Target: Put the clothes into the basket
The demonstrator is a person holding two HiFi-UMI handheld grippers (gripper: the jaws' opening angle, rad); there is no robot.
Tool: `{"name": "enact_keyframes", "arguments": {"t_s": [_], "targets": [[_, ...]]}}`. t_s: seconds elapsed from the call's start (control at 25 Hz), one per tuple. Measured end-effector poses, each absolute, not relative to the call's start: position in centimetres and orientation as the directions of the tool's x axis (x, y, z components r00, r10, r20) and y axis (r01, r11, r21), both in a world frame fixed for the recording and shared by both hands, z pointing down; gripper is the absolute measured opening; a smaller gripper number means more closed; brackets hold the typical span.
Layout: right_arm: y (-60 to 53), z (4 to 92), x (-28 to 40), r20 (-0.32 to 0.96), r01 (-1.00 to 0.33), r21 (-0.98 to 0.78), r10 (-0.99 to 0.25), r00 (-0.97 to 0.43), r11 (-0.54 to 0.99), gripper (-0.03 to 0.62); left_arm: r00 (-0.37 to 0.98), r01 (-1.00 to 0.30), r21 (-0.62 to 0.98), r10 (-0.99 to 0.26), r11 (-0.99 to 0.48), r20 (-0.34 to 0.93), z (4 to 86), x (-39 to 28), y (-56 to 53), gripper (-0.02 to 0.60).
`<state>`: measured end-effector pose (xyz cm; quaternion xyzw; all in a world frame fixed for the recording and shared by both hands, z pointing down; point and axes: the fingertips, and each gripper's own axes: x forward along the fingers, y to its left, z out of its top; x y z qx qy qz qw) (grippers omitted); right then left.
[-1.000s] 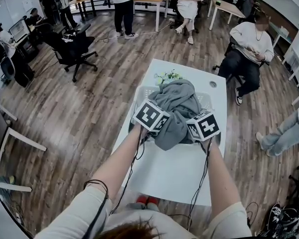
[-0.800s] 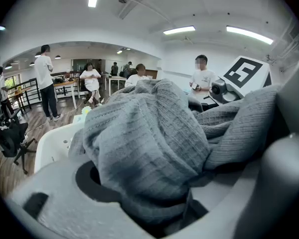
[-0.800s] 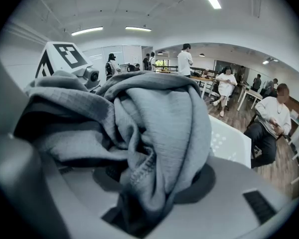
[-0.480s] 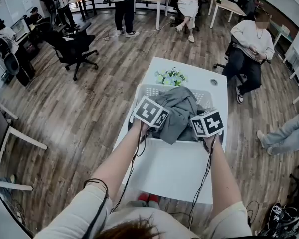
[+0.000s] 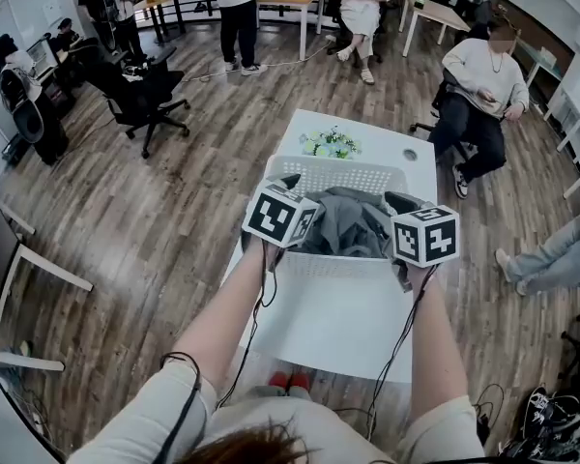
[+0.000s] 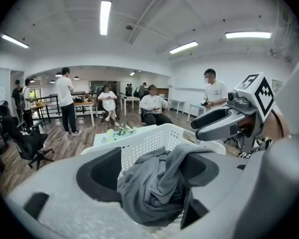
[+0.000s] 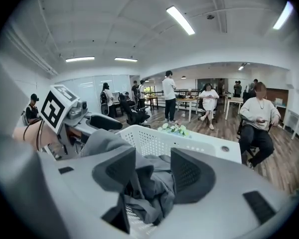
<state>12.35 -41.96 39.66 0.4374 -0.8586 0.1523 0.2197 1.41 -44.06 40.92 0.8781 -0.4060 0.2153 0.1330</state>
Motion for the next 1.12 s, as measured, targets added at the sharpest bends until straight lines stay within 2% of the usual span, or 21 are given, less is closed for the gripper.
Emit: {"name": "enact_keyframes", "arguments": {"t_s": [0.16, 0.24, 0.36, 0.44, 0.6, 0.72, 0.8, 0.92, 1.0, 1.04, 1.12], "targets": [[-41.1, 37.7, 12.4, 0.470, -0.829, -0.058, -0.717, -0.514, 0.557, 0.225, 0.537, -0.800, -0.013, -0.727, -0.600, 0.428, 37.8, 0.6, -43.4, 0.368], [-40.7, 37.0, 12.3, 0.463, -0.832, -0.051, -0.725, -0.510, 0.553, 0.225, 0.487, -0.801, -0.131, -0.763, -0.585, 0.426, 36.4, -0.1, -43.6, 0.368], [-39.8, 36.9, 11.9, 0.463, -0.831, -0.054, -0.724, -0.512, 0.553, 0.225, 0.293, -0.641, -0.428, -0.718, -0.638, 0.632, 40.0, -2.0, -43.6, 0.331], [-39.0, 37.2, 11.4, 0.468, -0.827, -0.063, -0.716, -0.518, 0.558, 0.225, 0.161, -0.560, -0.519, -0.699, -0.646, 0.697, 42.9, -3.7, -43.1, 0.331], [-37.8, 37.9, 10.9, 0.478, -0.824, -0.074, -0.705, -0.524, 0.562, 0.225, 0.082, -0.666, -0.534, -0.762, -0.521, 0.642, 44.3, -7.3, -42.2, 0.331], [-37.2, 38.4, 10.8, 0.479, -0.826, -0.082, -0.705, -0.523, 0.557, 0.225, -0.047, -0.569, -0.677, -0.803, -0.467, 0.594, 44.9, -10.2, -41.6, 0.331], [-36.8, 38.5, 10.7, 0.470, -0.826, -0.094, -0.707, -0.528, 0.555, 0.225, -0.022, -0.593, -0.689, -0.847, -0.417, 0.531, 44.1, -10.5, -41.0, 0.330], [-36.1, 38.4, 10.2, 0.429, -0.824, -0.123, -0.719, -0.547, 0.553, 0.224, 0.220, -0.792, -0.480, -0.910, -0.377, 0.351, 40.5, -7.8, -39.7, 0.310], [-35.7, 38.5, 9.9, 0.406, -0.828, -0.134, -0.732, -0.547, 0.544, 0.215, 0.346, -0.854, -0.324, -0.910, -0.407, 0.230, 38.5, -5.6, -38.5, 0.202], [-35.5, 38.5, 9.8, 0.399, -0.831, -0.136, -0.738, -0.545, 0.540, 0.207, 0.376, -0.864, -0.279, -0.905, -0.420, 0.197, 37.9, -4.8, -38.0, 0.170], [-35.0, 38.6, 9.5, 0.385, -0.834, -0.138, -0.746, -0.543, 0.535, 0.189, 0.412, -0.867, -0.227, -0.894, -0.444, 0.175, 37.5, -3.4, -37.3, 0.146]]}}
